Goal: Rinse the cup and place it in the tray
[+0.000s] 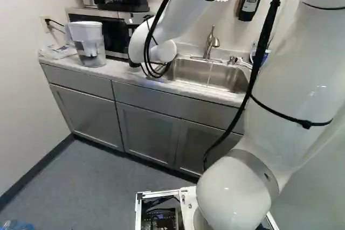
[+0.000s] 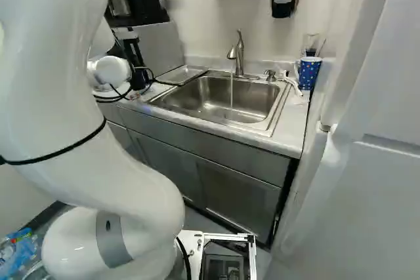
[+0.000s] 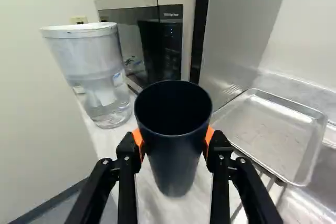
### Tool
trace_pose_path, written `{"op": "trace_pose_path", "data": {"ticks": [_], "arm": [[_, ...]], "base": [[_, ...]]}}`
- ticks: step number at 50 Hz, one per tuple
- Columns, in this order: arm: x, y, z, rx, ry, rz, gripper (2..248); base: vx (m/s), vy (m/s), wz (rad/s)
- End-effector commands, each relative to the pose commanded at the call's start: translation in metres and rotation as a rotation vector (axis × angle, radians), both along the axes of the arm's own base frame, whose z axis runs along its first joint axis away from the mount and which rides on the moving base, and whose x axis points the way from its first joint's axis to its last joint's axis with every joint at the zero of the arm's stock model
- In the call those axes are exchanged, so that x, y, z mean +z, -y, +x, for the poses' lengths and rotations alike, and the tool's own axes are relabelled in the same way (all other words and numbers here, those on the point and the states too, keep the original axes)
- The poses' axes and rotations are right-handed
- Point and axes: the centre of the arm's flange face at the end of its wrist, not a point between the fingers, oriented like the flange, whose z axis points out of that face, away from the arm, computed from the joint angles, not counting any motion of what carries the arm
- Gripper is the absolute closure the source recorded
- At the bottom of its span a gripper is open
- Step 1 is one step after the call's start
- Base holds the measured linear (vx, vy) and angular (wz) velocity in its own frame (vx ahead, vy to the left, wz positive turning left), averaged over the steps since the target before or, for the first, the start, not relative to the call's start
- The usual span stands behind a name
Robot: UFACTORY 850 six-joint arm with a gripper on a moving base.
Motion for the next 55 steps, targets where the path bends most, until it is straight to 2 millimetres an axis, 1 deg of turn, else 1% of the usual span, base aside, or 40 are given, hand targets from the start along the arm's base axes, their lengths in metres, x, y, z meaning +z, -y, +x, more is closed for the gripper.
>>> {"op": "trace_pose_path", "data": {"ticks": [55], "arm": [[0.048, 0.088, -0.020, -0.157, 0.007, 0.003, 125]], "base": [[0.000, 0.000, 0.000]]}}
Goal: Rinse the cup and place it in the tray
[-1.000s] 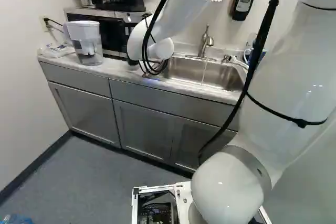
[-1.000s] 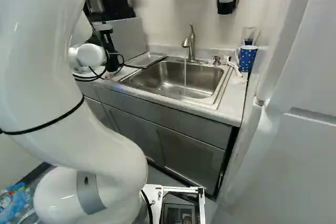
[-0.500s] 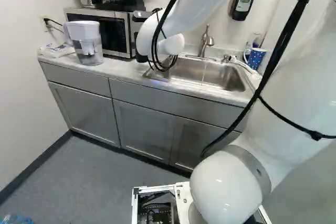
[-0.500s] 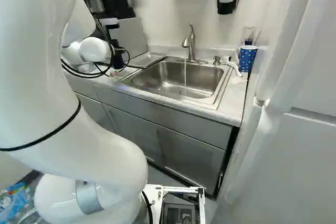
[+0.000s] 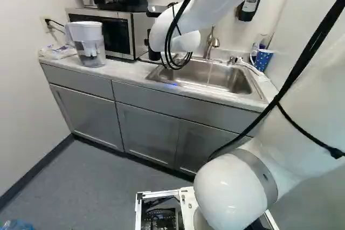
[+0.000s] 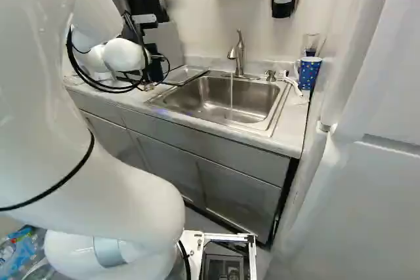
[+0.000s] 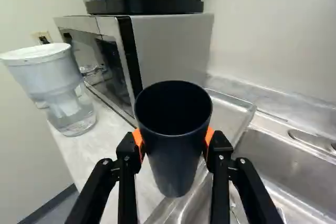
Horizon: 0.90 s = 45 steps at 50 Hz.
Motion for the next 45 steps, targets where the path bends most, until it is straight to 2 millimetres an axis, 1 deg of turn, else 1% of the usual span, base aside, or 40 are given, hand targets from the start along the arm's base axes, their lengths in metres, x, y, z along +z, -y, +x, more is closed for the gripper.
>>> {"op": "trace_pose_path", "data": {"ticks": [25, 45], "arm": [[0.021, 0.038, -0.008, -0.078, -0.001, 0.000, 125], [0.018, 0.067, -0.011, -0.142, -0.021, -0.004, 125]], "base": [[0.000, 0.000, 0.000], [0.000, 0.000, 0.000]]}}
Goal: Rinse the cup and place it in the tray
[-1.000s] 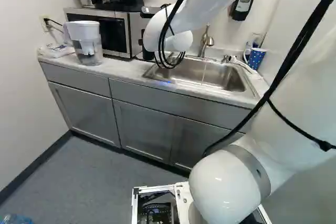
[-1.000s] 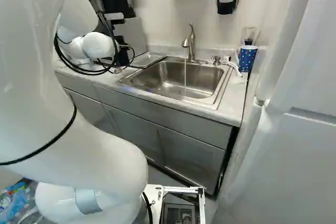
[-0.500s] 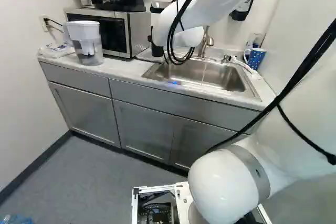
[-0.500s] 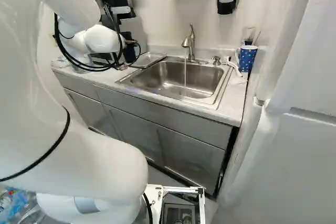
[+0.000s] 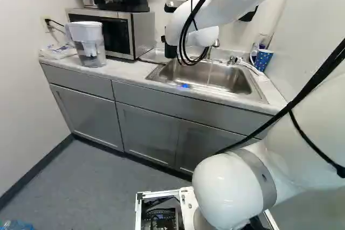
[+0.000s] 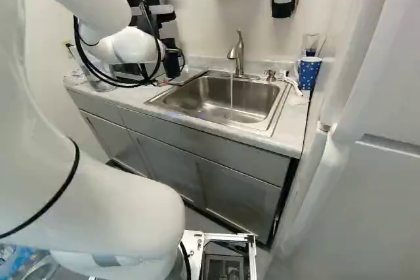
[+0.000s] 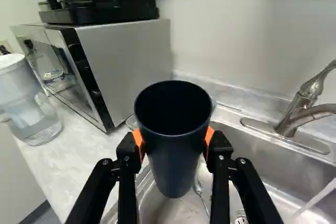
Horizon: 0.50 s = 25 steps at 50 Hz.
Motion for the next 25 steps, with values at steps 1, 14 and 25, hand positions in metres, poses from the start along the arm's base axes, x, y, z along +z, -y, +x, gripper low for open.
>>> {"op": "trace_pose_path", "data": {"ticks": [1, 14, 25], "arm": [[0.000, 0.001, 0.000, -0.003, -0.002, 0.000, 125], [-0.001, 0.020, -0.001, -0.046, -0.006, -0.001, 125], [-0.003, 0.036, -0.002, -0.083, -0.010, -0.001, 125]], "base": [[0.000, 0.000, 0.000], [0.000, 0.000, 0.000], [0.000, 0.000, 0.000]]}}
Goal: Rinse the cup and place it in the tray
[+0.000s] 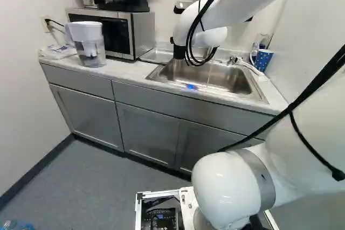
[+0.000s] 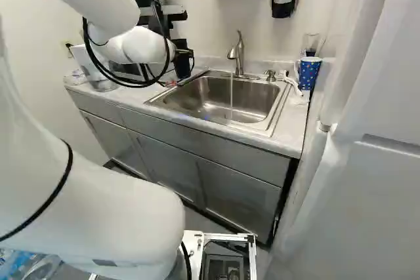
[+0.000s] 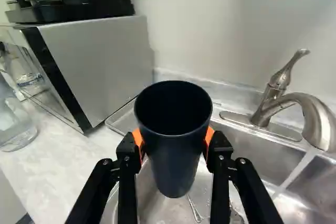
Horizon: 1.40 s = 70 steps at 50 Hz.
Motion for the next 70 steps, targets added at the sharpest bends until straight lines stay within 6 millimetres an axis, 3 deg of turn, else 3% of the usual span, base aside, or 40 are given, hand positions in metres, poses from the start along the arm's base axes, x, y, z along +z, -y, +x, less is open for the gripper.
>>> {"op": "trace_pose_path", "data": {"ticks": [45, 70], "arm": [[-0.045, 0.061, 0.008, -0.142, -0.085, 0.001, 125], [-0.070, 0.082, 0.014, -0.189, -0.133, 0.005, 125]], "base": [[0.000, 0.000, 0.000], [0.000, 0.000, 0.000]]}}
